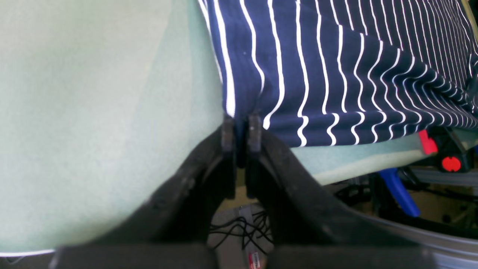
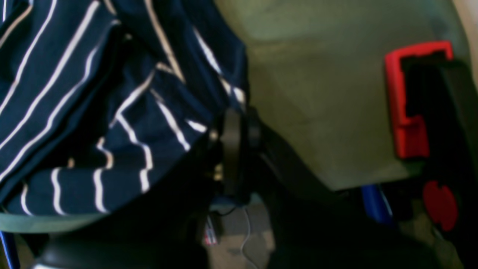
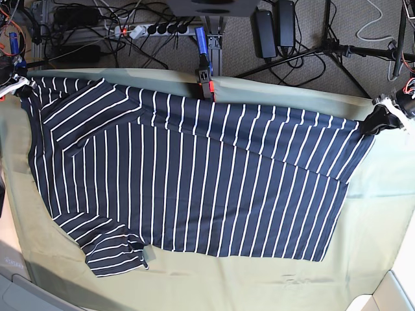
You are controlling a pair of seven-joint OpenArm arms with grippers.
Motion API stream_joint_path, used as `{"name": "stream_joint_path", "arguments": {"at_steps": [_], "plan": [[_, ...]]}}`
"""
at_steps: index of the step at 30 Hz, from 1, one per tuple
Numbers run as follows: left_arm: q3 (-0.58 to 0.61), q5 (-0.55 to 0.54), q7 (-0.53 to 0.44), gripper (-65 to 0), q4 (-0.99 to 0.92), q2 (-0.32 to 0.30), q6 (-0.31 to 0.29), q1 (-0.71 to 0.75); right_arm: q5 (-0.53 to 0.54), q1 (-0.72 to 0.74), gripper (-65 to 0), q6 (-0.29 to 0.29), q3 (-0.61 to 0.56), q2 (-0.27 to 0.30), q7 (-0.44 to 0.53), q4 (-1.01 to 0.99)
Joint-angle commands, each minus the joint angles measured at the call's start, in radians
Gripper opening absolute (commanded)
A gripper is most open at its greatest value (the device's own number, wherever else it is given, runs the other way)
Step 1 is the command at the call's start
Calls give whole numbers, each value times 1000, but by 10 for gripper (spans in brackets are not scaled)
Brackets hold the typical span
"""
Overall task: Fold the T-shirt properly
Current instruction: 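Lay the shirt down and open both grippers, then move both grippers over to the shirt's hem edge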
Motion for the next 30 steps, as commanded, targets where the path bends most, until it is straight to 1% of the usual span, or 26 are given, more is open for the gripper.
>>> {"name": "stream_joint_path", "arguments": {"at_steps": [1,10,11,13,14,16,17,18,19,20,25,27,30], "plan": [[-20,-6,-17,-650,13,-30,-16,3,-27,-6,-650,56,25,34,18,11],[-20,-12,-27,-650,13,-27,-16,18,-40,-5,-650,56,25,33,24,11],[-20,-11,-29,-642,13,-27,-16,18,-47,-5,-650,56,25,33,30,11],[-20,3,-45,-542,13,-27,-16,18,-53,-5,-650,56,25,33,42,11],[-20,14,-64,-494,13,-27,-16,18,-53,-5,-625,56,25,33,47,11],[-21,46,-98,-409,13,-27,-16,18,-53,-5,-435,56,25,33,53,11],[-23,57,-106,-381,13,-27,-16,18,-53,-5,-352,56,25,33,53,11],[-27,58,-106,-368,13,-27,-16,18,-53,-5,-287,56,25,34,53,11],[-35,58,-105,-366,13,-27,-16,18,-53,-5,-253,56,26,34,53,11],[-46,56,-104,-366,13,-27,-16,18,-51,-5,-245,55,27,34,53,11],[-120,54,-104,-366,13,-31,-16,17,4,3,-245,55,59,34,53,24],[-123,25,-93,-366,16,-39,-16,17,4,27,-245,55,83,34,53,40],[-123,13,-92,-366,44,-50,-16,17,12,92,-245,55,116,36,53,62]]}}
